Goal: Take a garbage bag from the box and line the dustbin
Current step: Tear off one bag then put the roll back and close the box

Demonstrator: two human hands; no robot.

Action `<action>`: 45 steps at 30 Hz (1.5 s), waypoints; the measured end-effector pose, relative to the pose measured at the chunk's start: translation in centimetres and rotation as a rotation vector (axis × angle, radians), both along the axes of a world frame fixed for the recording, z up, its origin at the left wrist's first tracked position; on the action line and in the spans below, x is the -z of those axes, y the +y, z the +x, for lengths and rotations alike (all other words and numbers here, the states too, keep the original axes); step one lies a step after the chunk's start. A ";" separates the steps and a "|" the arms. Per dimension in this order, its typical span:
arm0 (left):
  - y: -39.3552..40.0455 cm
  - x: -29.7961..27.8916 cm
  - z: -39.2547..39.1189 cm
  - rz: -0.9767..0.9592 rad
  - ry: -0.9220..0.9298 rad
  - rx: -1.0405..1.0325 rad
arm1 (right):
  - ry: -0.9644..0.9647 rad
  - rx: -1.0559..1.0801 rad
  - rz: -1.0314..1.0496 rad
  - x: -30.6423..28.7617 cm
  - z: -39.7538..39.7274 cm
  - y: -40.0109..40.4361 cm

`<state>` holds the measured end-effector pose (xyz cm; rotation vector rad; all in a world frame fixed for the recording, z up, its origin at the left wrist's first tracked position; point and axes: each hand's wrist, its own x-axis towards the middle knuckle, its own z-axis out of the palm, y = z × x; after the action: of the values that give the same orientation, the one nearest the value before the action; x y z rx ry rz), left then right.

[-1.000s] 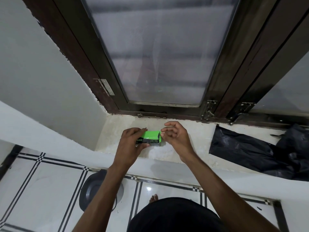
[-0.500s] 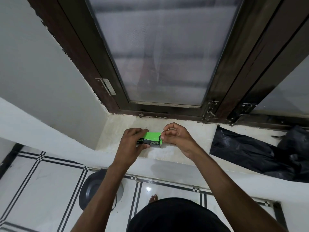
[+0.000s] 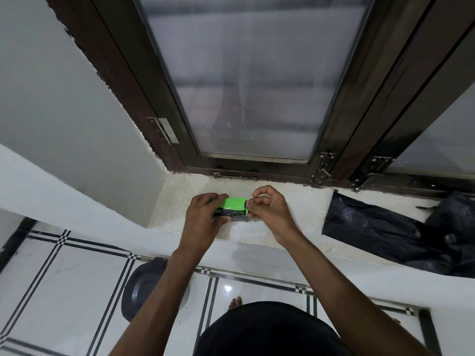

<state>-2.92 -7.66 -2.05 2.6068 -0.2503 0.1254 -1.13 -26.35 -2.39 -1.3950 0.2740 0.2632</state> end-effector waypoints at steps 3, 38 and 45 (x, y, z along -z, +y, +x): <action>-0.2 0.1 -0.1 0.010 -0.002 -0.025 | -0.011 0.052 -0.033 -0.2 -0.1 0.4; 6.6 -0.4 3.8 0.059 0.056 0.049 | -0.086 -0.254 -0.175 -0.3 4.2 5.5; 6.6 -1.2 4.7 0.213 0.050 0.145 | -0.037 -0.162 -0.158 -0.4 3.6 6.3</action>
<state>1.82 -1.04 -0.89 2.7861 -0.4561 -0.0189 2.51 -20.09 -1.96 -1.5792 0.1537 0.3545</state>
